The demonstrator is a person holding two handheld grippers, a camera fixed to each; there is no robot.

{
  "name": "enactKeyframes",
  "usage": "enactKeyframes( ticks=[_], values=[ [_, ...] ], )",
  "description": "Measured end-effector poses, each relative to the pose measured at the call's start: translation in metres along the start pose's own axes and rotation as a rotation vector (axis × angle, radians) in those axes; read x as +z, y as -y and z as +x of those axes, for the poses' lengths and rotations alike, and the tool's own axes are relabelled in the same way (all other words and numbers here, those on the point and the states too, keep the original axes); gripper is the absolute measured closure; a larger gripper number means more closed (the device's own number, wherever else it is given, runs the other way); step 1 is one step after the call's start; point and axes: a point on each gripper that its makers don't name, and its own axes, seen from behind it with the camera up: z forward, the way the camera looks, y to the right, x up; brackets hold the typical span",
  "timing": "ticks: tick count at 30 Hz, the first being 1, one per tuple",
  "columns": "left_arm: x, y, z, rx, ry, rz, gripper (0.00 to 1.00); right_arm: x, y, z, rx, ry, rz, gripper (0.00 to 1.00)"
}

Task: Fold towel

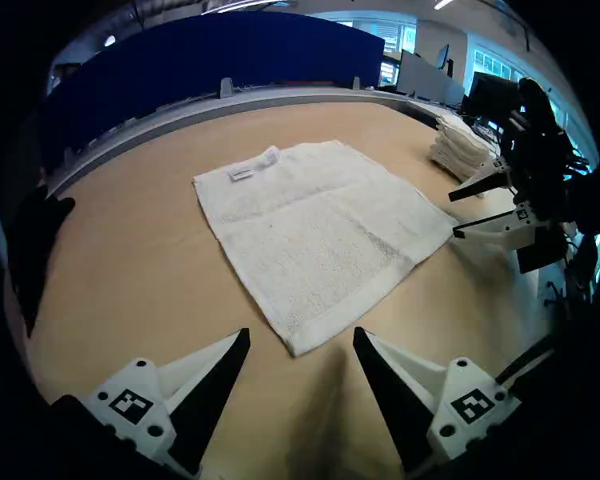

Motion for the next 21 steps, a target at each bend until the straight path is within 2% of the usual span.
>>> enactKeyframes(
  ticks=[6, 11, 13, 17, 21],
  values=[
    [0.0046, -0.0062, -0.002, 0.01, 0.012, -0.011, 0.05, 0.0, 0.0012, -0.0042, -0.006, 0.008, 0.007, 0.06],
    [0.0062, -0.0086, -0.0039, 0.023, 0.021, -0.006, 0.05, 0.0004, 0.0007, -0.0057, -0.001, 0.012, 0.013, 0.16],
    [0.0064, -0.0078, -0.0042, 0.023, 0.023, -0.001, 0.08, 0.0007, 0.0007, -0.0063, 0.004, 0.013, 0.016, 0.2],
    [0.0063, -0.0031, -0.0045, 0.019, 0.031, 0.018, 0.21, 0.0017, 0.0014, -0.0087, 0.01, 0.015, 0.029, 0.28],
    [0.0059, -0.0001, -0.0047, 0.022, 0.04, 0.033, 0.28, 0.0029, 0.0044, -0.0101, 0.02, 0.018, 0.049, 0.38]
  ],
)
